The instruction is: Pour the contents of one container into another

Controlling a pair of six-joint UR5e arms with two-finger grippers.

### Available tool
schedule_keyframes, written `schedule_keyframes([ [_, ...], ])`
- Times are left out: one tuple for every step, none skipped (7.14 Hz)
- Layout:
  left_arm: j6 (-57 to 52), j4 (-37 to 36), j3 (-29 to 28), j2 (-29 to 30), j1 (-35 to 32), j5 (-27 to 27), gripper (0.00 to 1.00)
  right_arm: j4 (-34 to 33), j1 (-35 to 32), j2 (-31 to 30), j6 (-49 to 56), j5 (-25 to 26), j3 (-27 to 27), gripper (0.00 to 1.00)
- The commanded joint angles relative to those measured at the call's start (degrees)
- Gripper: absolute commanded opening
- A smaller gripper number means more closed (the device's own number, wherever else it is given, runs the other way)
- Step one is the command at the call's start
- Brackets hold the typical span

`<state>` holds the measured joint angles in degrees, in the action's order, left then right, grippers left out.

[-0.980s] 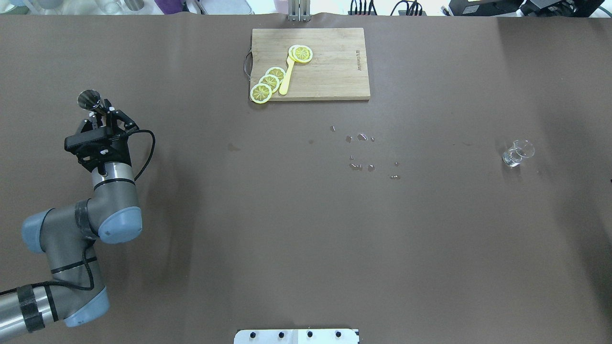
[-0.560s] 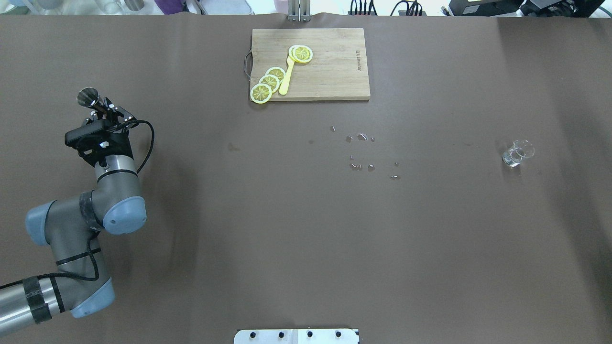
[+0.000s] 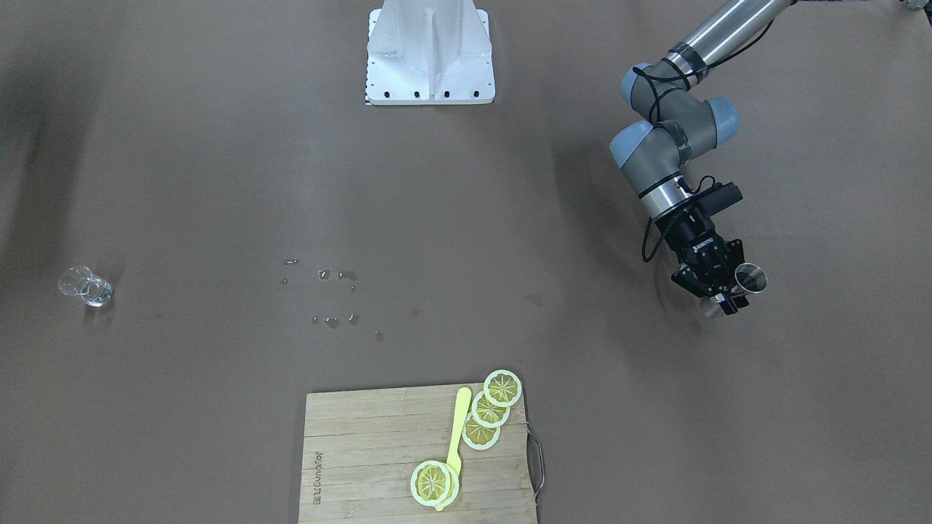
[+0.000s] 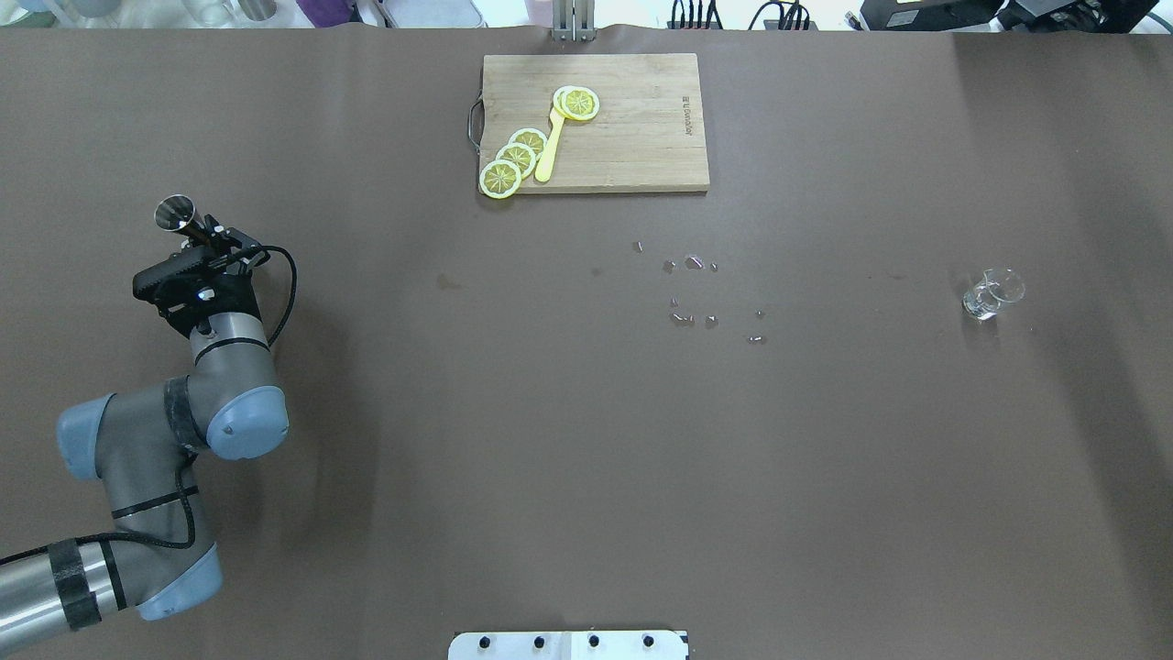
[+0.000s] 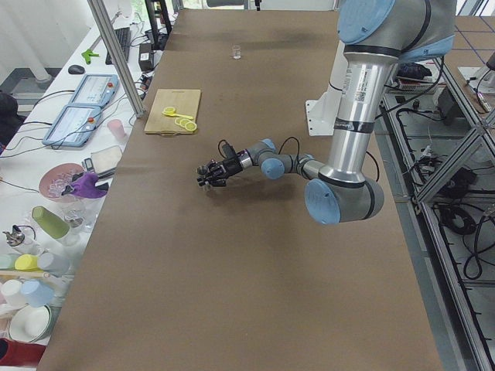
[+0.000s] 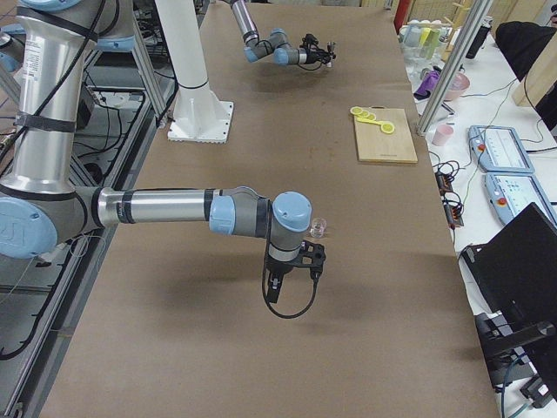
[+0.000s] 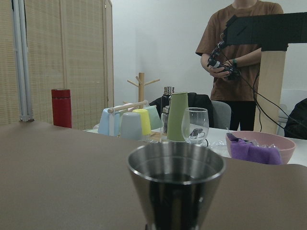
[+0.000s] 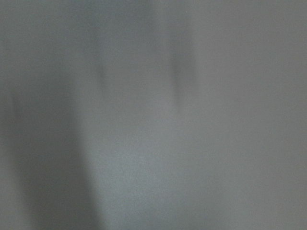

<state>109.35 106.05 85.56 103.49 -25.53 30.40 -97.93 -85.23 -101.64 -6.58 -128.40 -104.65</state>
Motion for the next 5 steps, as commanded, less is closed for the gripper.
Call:
schedule_keyframes([
  [0.8,-0.8,0.0,0.1,0.7,0.2,0.00,-0.3,-2.8,-0.6,0.1,-4.6,0.1,1.00],
  [0.8,-0.8,0.0,0.1,0.8,0.2,0.00,-0.1,-3.4,-0.4,0.1,-4.9,0.2,1.00],
  [0.6,-0.8,0.0,0.0,0.8,0.2,0.08,0.4,-3.3,-0.2,0.1,-4.9,0.1,1.00],
  [0.8,-0.7,0.1,0.1,0.8,0.2,0.30,0.6,-3.3,-0.2,0.2,-4.5,0.3,1.00],
  [0.9,-0.7,0.1,0.1,0.8,0.2,0.51,0.6,-3.3,0.0,0.3,-4.5,0.2,1.00],
])
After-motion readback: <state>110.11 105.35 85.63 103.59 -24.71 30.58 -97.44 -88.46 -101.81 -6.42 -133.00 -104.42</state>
